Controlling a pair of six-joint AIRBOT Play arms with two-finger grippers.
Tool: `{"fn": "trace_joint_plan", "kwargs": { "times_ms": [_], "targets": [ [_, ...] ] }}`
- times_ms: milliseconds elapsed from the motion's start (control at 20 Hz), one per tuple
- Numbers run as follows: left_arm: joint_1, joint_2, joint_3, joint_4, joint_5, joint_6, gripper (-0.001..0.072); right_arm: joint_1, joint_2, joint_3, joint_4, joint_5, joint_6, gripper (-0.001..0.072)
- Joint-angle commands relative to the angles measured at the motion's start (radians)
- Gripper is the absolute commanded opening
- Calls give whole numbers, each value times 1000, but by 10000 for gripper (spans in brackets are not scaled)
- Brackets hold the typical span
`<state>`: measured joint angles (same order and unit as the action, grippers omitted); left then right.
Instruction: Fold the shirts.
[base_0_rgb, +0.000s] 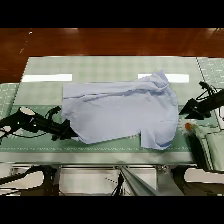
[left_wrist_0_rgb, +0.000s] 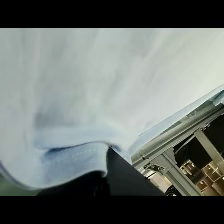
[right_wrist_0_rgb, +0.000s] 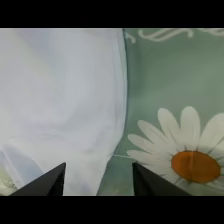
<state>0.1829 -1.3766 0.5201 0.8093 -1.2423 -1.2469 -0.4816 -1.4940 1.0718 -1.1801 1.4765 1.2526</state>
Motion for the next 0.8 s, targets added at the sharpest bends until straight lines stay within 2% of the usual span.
{"fn": "trace_joint_plan", "kwargs": {
  "times_ms": [0, 200, 250, 300, 350, 400, 550, 750],
  "targets": [
    [-1, -1, 1, -2, 0, 9, 27, 9, 0, -89, 21, -69, -3, 499],
    [0, -1, 1, -2, 1, 9, 27, 74, 0, -164, 19, -165, 19, 477],
    [0, 0, 1, -2, 2, 10, 27, 100, 0, -179, 19, -207, 29, 401],
    [0, 0, 3, -3, 1, 25, 27, 123, 0, -182, 19, -245, 37, 263],
    [0, 1, 10, -3, -2, 32, 27, 141, 2, -176, 20, -270, 45, 58],
    [0, 5, 28, -2, -20, 36, 26, 151, 10, -161, 23, -278, 49, 32],
    [0, 82, 162, -3, -108, 50, 26, 161, 118, -42, 76, -259, 26, 31],
    [-1, 365, 533, -43, -103, 50, 25, 161, 362, 223, 394, -270, -184, 30]
  ]
}}
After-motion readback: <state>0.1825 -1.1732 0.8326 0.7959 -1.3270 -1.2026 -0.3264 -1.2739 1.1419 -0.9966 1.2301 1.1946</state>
